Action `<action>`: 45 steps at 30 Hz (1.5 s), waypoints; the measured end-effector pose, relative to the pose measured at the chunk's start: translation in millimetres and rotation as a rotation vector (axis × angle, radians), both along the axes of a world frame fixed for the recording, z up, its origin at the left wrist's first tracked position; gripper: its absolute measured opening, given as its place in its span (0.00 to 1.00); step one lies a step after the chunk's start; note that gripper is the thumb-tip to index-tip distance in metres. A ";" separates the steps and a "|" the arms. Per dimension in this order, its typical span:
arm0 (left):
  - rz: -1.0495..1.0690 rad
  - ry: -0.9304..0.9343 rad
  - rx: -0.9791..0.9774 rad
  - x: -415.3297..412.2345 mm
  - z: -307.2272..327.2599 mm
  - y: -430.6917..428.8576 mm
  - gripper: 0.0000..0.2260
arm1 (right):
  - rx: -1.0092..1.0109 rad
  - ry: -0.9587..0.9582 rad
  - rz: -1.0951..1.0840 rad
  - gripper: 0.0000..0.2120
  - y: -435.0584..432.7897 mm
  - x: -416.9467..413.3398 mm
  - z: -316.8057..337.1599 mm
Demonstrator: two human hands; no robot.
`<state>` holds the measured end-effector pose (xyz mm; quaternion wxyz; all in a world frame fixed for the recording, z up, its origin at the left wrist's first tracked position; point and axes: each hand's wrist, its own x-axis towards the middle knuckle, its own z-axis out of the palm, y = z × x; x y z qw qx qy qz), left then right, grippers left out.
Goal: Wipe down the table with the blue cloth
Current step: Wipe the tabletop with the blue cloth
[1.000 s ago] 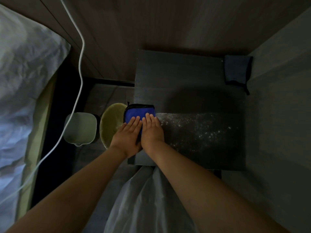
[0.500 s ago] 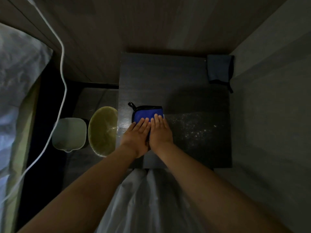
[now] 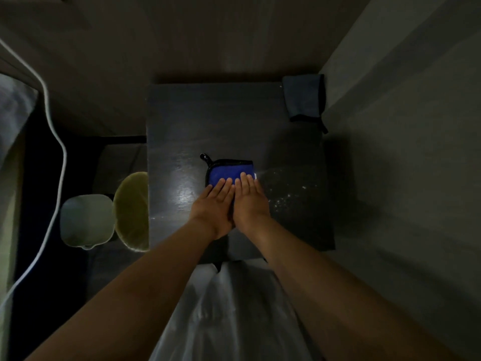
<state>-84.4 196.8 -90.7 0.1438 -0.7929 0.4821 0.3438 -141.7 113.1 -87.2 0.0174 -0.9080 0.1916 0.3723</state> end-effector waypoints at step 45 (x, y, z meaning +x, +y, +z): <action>-0.204 -0.025 0.038 -46.8 -1.0 -109.5 0.37 | -0.012 0.022 -0.162 0.32 -94.5 -59.0 6.7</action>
